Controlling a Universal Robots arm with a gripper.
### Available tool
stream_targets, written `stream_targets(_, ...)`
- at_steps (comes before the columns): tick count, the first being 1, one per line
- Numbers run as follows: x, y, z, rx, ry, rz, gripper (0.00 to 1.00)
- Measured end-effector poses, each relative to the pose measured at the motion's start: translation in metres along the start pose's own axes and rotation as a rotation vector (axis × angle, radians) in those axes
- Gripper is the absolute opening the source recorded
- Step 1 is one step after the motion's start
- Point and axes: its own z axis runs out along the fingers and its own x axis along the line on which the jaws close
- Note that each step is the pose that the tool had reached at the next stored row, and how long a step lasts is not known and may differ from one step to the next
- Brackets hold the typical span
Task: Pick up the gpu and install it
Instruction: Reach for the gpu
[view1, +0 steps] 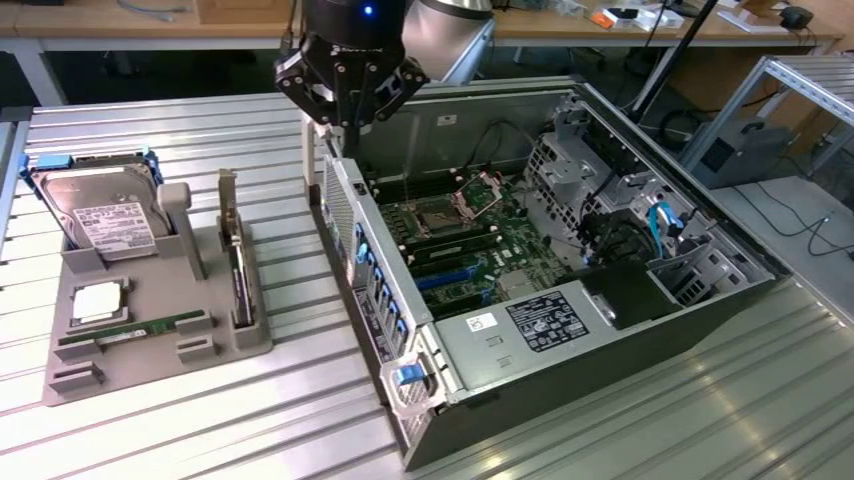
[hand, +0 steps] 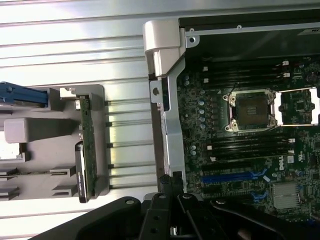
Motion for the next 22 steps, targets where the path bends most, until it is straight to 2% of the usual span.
stream_targets(16, 0.011, -0.0008, -0.0003, 0.0000, 0.0000, 0.000, 0.11)
stream_targets(22, 0.019, -0.0014, -0.0005, 0.0000, 0.0000, 0.000, 0.11)
